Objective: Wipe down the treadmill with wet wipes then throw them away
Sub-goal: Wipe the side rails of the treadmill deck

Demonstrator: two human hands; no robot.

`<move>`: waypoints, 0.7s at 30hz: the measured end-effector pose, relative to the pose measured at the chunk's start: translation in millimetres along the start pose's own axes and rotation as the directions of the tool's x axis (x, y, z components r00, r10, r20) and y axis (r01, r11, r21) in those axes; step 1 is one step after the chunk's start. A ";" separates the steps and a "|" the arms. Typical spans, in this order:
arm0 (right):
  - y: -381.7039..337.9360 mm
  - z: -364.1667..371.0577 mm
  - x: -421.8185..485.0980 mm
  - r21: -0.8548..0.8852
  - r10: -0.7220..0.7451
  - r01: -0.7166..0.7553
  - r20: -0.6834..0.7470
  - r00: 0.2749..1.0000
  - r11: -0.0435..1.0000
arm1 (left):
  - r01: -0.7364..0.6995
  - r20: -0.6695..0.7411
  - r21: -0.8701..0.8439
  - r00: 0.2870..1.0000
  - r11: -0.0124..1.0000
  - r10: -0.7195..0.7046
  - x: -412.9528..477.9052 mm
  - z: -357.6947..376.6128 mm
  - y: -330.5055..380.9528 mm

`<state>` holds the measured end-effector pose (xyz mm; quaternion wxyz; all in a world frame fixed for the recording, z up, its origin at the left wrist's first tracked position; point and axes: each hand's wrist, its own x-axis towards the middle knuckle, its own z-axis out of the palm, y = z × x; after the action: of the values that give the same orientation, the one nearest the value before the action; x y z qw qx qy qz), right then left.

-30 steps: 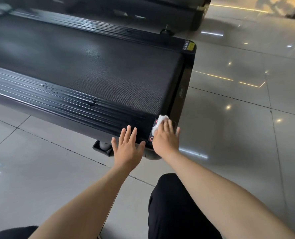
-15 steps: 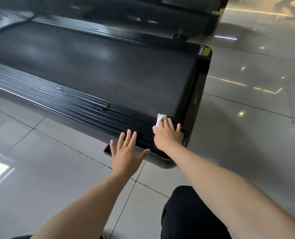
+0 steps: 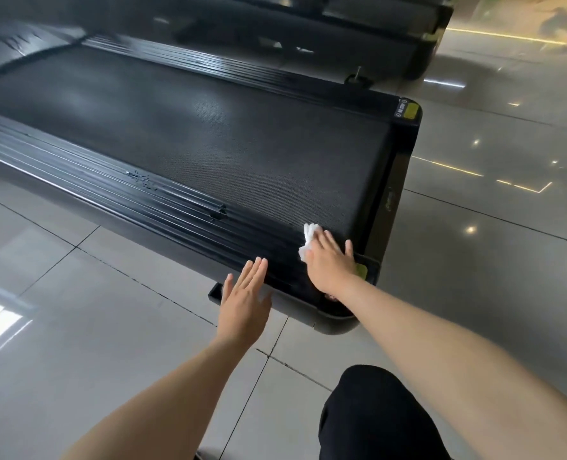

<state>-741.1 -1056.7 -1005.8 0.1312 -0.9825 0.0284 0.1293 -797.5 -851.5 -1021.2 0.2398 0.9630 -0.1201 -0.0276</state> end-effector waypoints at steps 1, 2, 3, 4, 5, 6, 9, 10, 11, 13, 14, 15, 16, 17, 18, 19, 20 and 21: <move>-1.3 -0.6 -1.2 0.000 0.010 -0.010 0.002 1.000 1.000 | -0.004 -0.001 -0.007 1.000 1.000 0.004 0.3 1.0 -0.7; -6.0 0.2 -5.4 -0.004 -0.008 0.007 -0.002 1.000 1.000 | -0.003 -0.004 -0.023 1.000 1.000 0.003 0.1 1.9 -1.4; -13.3 3.6 -10.9 -0.009 -0.046 0.046 -0.006 0.999 0.999 | 0.004 -0.007 -0.045 1.000 0.999 -0.004 -0.6 2.9 -1.2; -21.2 8.1 -17.4 -0.011 -0.095 0.095 -0.007 0.995 0.995 | 0.013 -0.010 -0.071 1.000 0.997 -0.014 -1.0 4.3 -0.7; -28.9 12.7 -23.3 -0.008 -0.147 0.147 -0.001 0.989 0.989 | 0.021 -0.012 -0.108 1.000 0.994 -0.023 -1.2 4.6 0.7; -35.7 16.4 -28.2 -0.003 -0.194 0.194 0.010 0.981 0.981 | 0.028 -0.012 -0.159 0.999 0.987 -0.030 -1.1 3.8 2.3; -47.4 20.7 -35.7 0.015 -0.289 0.288 0.066 0.955 0.957 | 0.067 0.025 -0.334 0.998 0.940 -0.062 -1.4 -4.1 6.0; -48.1 20.4 -38.6 0.012 -0.311 0.311 0.081 0.947 0.950 | 0.090 0.043 -0.370 0.996 0.925 -0.080 -2.3 -7.4 6.8; -46.9 19.8 -41.2 0.005 -0.331 0.332 0.085 0.940 0.943 | 0.112 0.047 -0.393 0.994 0.913 -0.101 -2.4 -9.4 7.3; -38.5 21.6 -51.4 -0.017 -0.368 0.370 0.060 0.928 0.929 | 0.144 0.025 -0.417 0.989 0.898 -0.147 -8.3 -8.7 9.1; -31.6 24.5 -57.5 -0.030 -0.380 0.380 0.024 0.925 0.924 | 0.143 -0.003 -0.418 0.987 0.897 -0.159 -13.3 -5.2 10.9; -23.0 28.9 -64.2 -0.049 -0.381 0.379 -0.018 0.925 0.924 | 0.133 -0.042 -0.421 0.985 0.897 -0.166 -20.5 0.6 13.3; -13.0 33.4 -71.0 -0.073 -0.376 0.371 -0.068 0.924 0.926 | 0.123 -0.086 -0.432 0.981 0.893 -0.176 -28.1 8.9 15.0; -2.4 38.0 -77.7 -0.108 -0.369 0.357 -0.122 0.921 0.928 | 0.125 -0.122 -0.446 0.973 0.886 -0.198 -36.5 18.2 16.4; 7.0 42.3 -84.3 -0.147 -0.365 0.342 -0.177 0.914 0.928 | 0.135 -0.144 -0.465 0.964 0.875 -0.225 -44.7 29.1 17.8; 14.9 46.6 -89.2 -0.175 -0.364 0.329 -0.231 0.902 0.928 | 0.149 -0.148 -0.487 0.957 0.860 -0.250 -52.2 38.4 20.8; 21.0 50.8 -92.2 -0.182 -0.370 0.330 -0.284 0.884 0.926 | 0.169 -0.132 -0.518 0.953 0.838 -0.273 -59.0 45.6 26.3; 23.1 52.7 -94.2 -0.160 -0.375 0.340 -0.325 0.868 0.927 | 0.199 -0.093 -0.571 0.948 0.797 -0.304 -63.8 49.4 33.5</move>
<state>-847.1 -1062.9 -1036.0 0.0975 -0.9830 -0.1377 -0.0729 -872.2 -887.1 -1049.4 0.5124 0.8576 0.0446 -0.0058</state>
